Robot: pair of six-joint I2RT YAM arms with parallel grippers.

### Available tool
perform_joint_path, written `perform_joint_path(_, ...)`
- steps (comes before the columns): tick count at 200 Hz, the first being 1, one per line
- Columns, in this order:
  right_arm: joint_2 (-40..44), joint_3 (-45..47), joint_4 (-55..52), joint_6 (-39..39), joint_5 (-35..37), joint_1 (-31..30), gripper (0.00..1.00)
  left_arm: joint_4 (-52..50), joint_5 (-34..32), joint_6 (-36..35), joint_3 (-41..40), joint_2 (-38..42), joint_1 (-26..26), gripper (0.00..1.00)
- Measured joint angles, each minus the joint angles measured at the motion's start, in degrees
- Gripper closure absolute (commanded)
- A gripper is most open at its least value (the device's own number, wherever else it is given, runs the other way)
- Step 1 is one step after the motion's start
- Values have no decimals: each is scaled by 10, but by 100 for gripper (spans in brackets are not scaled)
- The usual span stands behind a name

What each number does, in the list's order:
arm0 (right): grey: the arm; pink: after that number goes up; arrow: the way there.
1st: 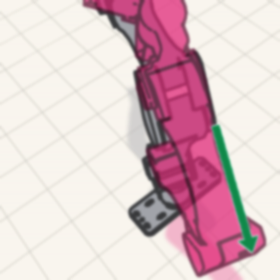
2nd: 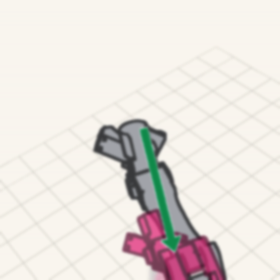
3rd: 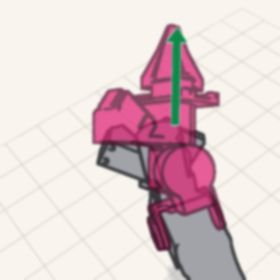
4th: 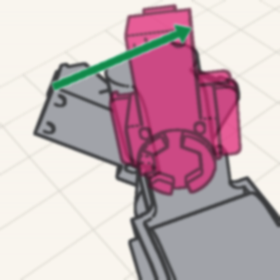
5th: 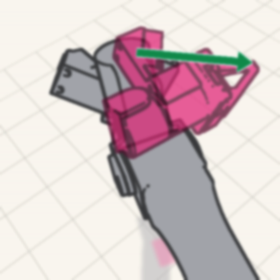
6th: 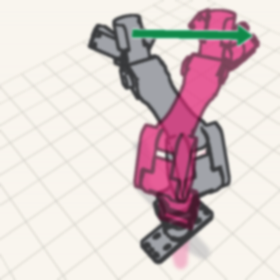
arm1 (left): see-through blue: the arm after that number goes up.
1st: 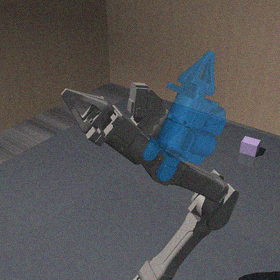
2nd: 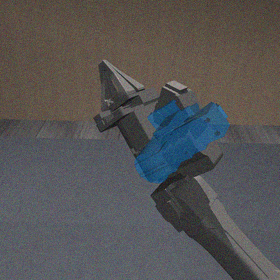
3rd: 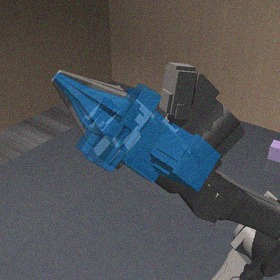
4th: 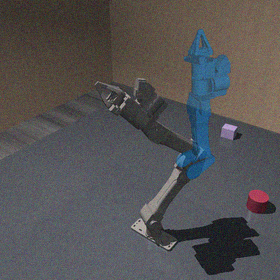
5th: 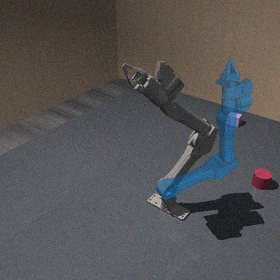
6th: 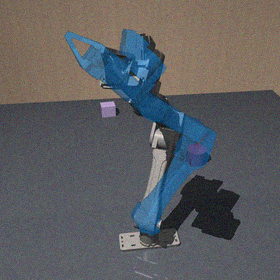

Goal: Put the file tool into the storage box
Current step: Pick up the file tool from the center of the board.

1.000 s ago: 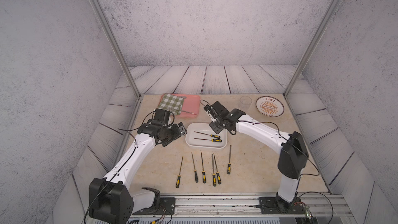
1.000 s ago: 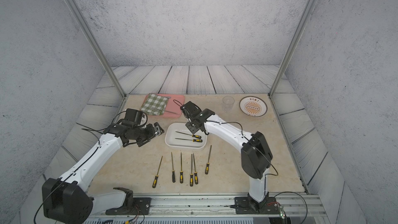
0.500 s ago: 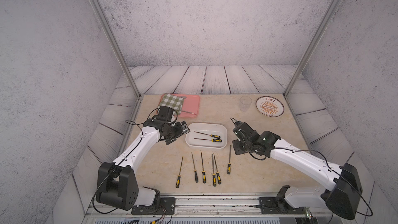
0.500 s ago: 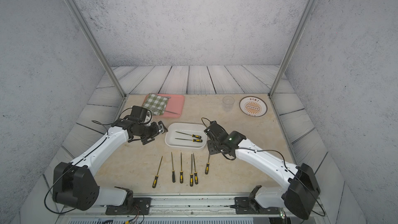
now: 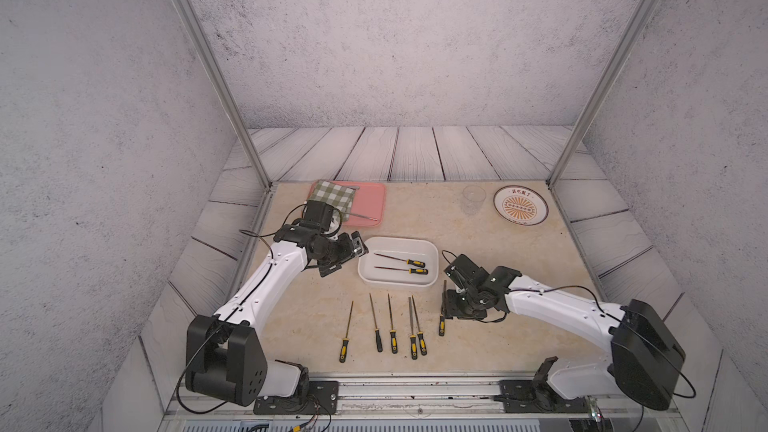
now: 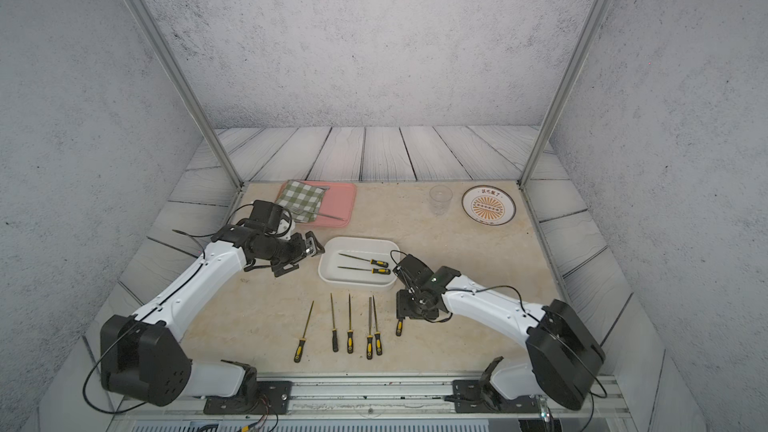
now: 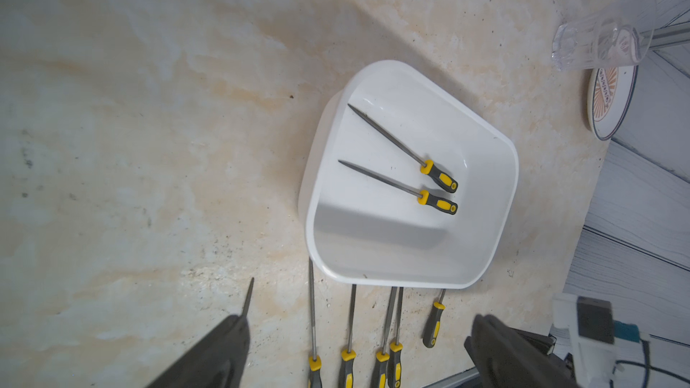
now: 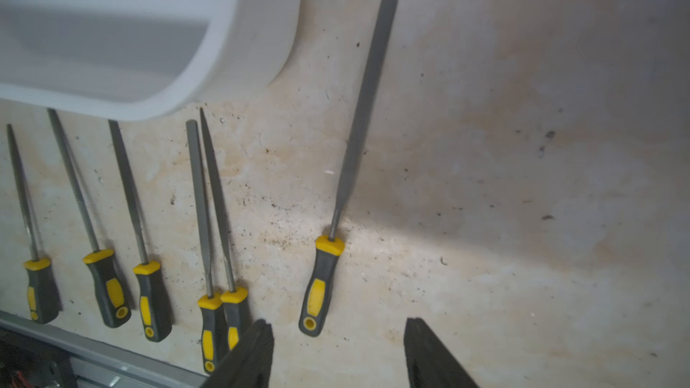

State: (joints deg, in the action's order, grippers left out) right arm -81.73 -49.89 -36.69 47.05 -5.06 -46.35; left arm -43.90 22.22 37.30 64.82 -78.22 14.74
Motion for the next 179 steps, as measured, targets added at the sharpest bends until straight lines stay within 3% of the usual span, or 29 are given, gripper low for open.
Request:
perform_joint_path(114, -118, -51, -32, -21, -8, 0, 45, -4, -1, 20, -33, 22, 1, 1)
perform_joint_path(179, -123, -50, -57, -41, 22, 0, 51, 6, -3, 35, -33, 21, 12, 2)
